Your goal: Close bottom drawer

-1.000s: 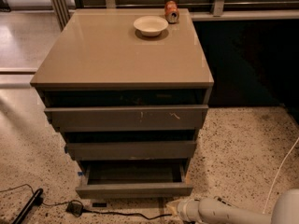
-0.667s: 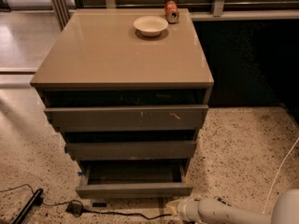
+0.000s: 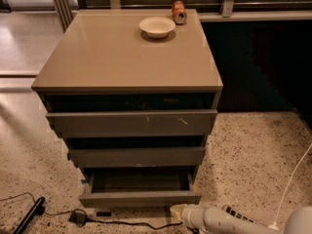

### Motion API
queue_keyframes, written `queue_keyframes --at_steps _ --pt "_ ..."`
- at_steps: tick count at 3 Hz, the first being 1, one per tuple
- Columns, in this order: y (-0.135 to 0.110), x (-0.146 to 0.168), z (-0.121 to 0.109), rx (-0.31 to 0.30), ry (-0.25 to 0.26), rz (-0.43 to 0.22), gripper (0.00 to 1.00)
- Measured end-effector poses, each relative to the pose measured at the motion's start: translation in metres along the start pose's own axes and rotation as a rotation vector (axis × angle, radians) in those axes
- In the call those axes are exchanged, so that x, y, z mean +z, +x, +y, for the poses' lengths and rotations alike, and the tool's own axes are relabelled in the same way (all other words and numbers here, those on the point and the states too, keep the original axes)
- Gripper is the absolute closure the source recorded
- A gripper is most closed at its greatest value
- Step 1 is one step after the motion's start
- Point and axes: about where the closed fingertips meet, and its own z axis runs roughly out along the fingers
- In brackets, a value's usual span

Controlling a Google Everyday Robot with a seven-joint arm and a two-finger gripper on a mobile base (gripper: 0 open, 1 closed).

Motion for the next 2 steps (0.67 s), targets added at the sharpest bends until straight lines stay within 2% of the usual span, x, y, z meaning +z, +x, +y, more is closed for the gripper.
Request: queue_keyframes --at_steps 1,2 --pt "-0.0387 0.0262 -0.0217 0.005 0.036 -0.092 1.0" --pt "-0.0419 0.028 -0.0237 0.006 0.041 -0.099 1.0"
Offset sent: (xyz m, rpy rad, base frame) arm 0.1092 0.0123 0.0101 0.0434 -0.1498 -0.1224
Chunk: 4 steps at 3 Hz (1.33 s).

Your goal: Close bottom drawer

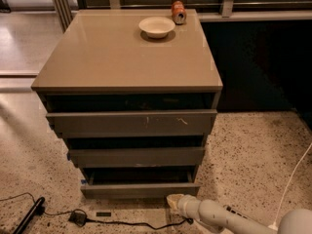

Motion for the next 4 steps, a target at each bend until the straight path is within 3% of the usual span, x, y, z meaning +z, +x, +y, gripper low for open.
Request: queue_keyframes --at_steps 1,2,4 --pt "-0.0181 0.0132 -0.0114 -0.003 0.026 -0.039 1.0" --pt "-0.0181 0.0132 -0.0114 -0.003 0.026 -0.039 1.0" --pt "-0.0181 0.0133 -0.0113 -0.003 0.026 -0.039 0.58"
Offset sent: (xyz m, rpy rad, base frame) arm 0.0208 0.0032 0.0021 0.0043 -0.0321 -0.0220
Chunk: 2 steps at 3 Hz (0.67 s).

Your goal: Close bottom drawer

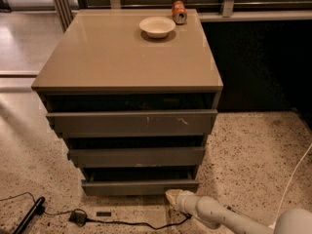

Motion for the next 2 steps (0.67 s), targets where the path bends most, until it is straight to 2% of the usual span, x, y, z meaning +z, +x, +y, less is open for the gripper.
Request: queue_keyframes --at_steps 2 --pt "0.0 0.0 0.0001 0.0 0.0 0.0 0.12"
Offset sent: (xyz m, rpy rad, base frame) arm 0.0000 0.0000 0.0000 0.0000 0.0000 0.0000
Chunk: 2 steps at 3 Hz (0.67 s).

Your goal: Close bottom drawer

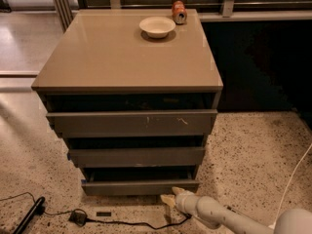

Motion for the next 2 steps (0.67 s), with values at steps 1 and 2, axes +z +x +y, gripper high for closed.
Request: queue_keyframes --at_steps 1,2 --pt "0.0 0.0001 0.0001 0.0 0.0 0.0 0.0" --pt "0.0 0.0001 0.0002 0.0 0.0 0.0 0.0"
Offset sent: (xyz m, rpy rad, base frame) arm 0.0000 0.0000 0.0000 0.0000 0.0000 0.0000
